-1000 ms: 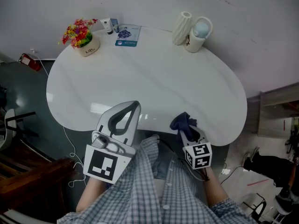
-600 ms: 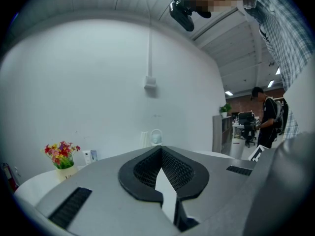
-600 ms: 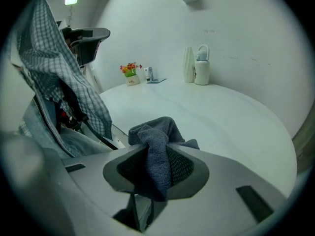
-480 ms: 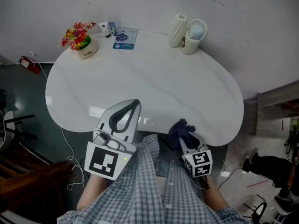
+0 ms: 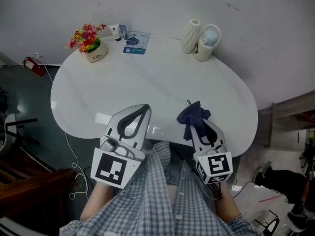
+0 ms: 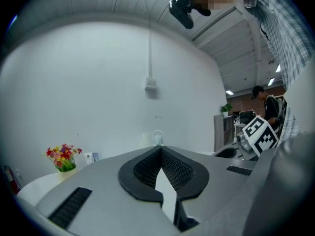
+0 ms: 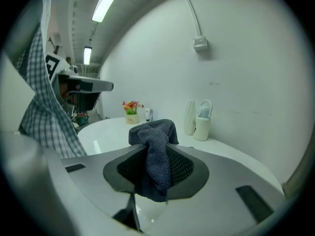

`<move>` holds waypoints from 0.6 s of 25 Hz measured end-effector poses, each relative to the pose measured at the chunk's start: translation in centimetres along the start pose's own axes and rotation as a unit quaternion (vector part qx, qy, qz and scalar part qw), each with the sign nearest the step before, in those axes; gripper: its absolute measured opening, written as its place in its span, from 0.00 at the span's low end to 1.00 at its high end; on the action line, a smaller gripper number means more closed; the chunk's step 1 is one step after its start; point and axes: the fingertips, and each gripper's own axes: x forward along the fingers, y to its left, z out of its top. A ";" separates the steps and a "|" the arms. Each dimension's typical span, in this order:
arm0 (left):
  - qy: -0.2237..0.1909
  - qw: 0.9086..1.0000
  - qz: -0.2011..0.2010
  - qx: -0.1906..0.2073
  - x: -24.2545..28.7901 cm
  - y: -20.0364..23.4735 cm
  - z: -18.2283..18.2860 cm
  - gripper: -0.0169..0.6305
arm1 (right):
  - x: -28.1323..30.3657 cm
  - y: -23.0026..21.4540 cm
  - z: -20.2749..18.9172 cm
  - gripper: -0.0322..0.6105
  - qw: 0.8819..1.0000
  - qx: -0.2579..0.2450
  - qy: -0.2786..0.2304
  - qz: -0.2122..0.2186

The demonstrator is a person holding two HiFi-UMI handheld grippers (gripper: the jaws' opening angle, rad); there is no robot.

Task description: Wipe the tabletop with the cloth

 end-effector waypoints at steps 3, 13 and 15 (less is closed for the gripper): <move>0.000 1.000 0.003 0.005 -0.2 0.2 0.1 0.03 | 0.4 0.3 3.6 0.21 0.999 -0.004 -0.044 0.004; -0.008 0.999 -0.004 0.037 -0.3 -0.1 1.5 0.03 | 0.0 1.5 12.2 0.21 0.989 -0.023 -0.148 0.016; -0.009 0.999 -0.008 0.046 -0.4 -0.2 1.7 0.03 | -0.1 1.8 13.0 0.21 0.987 -0.026 -0.157 0.020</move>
